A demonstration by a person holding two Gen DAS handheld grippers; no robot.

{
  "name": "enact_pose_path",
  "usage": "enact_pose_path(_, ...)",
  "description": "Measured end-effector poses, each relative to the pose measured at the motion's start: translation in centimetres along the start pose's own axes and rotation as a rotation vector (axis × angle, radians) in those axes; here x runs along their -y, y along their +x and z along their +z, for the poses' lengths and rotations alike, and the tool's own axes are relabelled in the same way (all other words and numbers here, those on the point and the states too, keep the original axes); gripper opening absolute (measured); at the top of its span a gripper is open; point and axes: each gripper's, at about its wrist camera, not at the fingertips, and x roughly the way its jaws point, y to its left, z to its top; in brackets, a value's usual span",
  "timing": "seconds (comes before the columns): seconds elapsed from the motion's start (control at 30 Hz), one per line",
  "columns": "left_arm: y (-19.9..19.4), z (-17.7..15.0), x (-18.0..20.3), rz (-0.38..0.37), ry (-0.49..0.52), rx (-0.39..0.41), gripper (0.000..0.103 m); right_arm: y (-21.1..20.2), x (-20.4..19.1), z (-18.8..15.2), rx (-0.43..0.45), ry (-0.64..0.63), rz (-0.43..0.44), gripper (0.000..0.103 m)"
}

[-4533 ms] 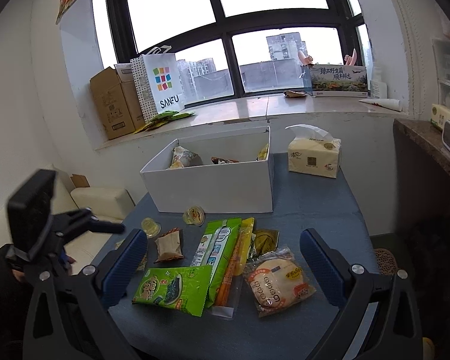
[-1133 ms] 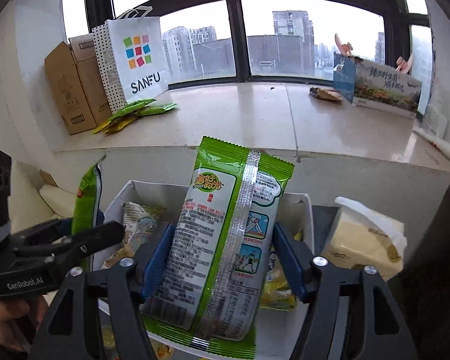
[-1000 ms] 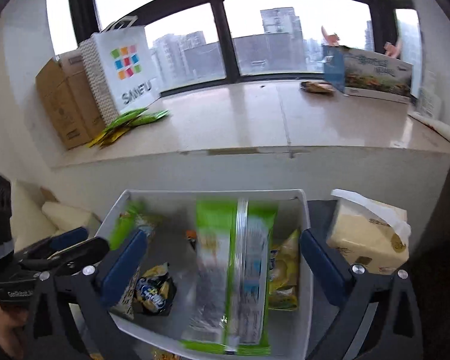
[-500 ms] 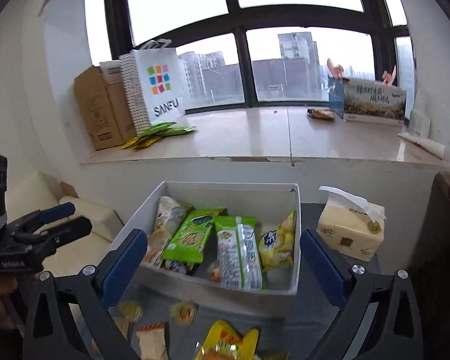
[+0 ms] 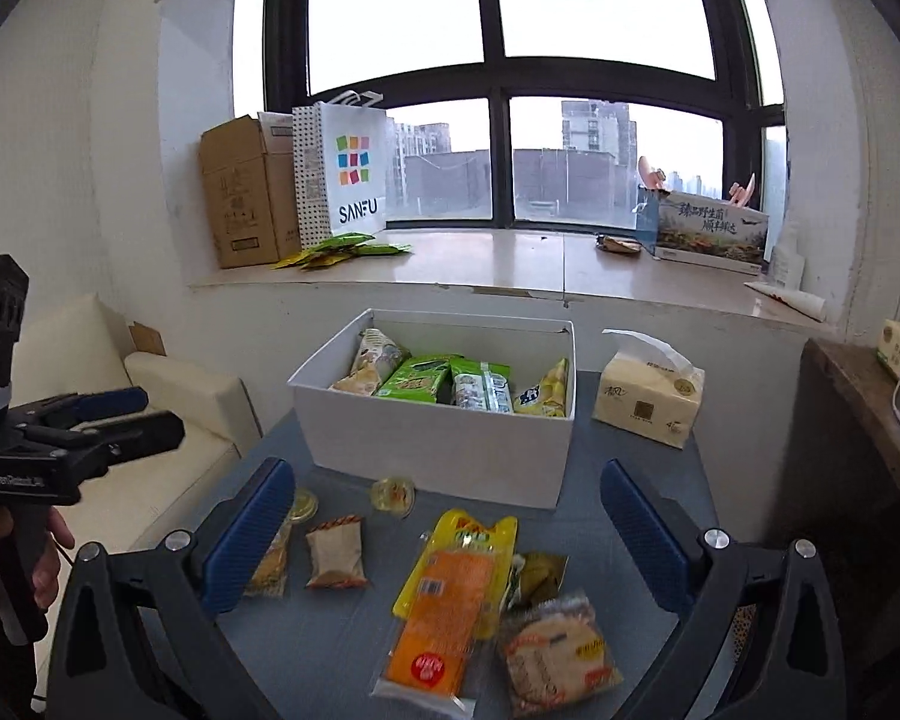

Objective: Organize snacks
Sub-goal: 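Move both tools back over the remaining snacks on the table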

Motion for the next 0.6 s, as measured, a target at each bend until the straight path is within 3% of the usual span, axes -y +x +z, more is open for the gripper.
enact_pose_path(0.13, -0.1, -1.2, 0.6, 0.023, 0.024, -0.018, 0.103, -0.7, -0.8, -1.9, -0.022, 0.007, 0.019, 0.103)
enact_pose_path(0.3, -0.1, -1.4, 0.4, 0.011, 0.009, -0.016, 0.103, 0.6, -1.2, -3.4, -0.078, -0.001, -0.020, 0.103)
enact_pose_path(0.47, 0.1, -1.7, 0.1, 0.013, 0.006, -0.021, 0.103, 2.5, -0.7, -4.4, -0.138, 0.060, 0.015, 0.103)
enact_pose_path(0.6, 0.5, -2.6, 0.0, 0.032, 0.024, -0.031, 0.103, 5.0, -0.6, -6.0, -0.244, 0.066, -0.001, 0.103)
